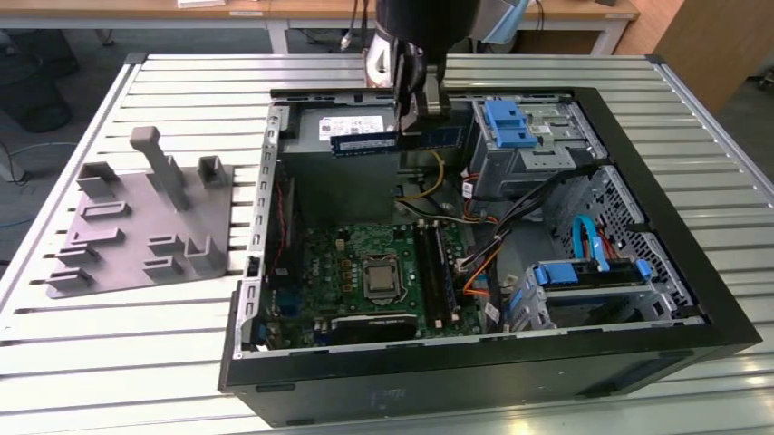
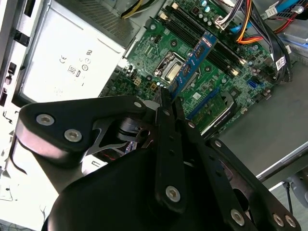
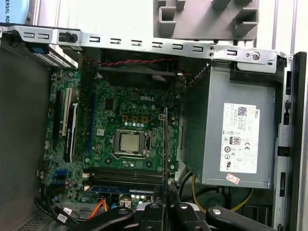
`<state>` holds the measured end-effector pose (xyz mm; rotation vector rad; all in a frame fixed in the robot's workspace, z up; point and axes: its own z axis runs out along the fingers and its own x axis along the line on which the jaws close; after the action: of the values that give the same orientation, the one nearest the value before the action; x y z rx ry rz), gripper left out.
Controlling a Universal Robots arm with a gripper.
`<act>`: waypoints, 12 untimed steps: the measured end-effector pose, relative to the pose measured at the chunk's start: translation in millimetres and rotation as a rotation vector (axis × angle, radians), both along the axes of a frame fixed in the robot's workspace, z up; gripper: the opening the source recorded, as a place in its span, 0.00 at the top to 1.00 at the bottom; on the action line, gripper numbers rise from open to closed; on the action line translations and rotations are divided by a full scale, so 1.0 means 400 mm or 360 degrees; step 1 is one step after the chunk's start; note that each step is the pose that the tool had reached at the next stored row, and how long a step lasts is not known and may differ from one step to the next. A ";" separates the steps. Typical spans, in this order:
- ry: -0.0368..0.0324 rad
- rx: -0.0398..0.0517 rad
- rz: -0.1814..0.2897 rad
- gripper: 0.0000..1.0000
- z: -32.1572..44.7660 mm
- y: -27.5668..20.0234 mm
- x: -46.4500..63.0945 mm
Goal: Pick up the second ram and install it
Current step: 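Pick up the second ram and move it above second insertion slot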
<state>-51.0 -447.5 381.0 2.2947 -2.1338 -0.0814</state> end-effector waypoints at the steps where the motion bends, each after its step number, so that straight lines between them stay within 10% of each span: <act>1: 0.0000 0.0000 0.0000 0.86 -0.002 -0.001 0.000; 12: 0.0000 0.0000 0.0000 0.86 -0.026 -0.007 0.000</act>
<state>-51.0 -450.4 370.5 2.2946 -2.1337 -0.0813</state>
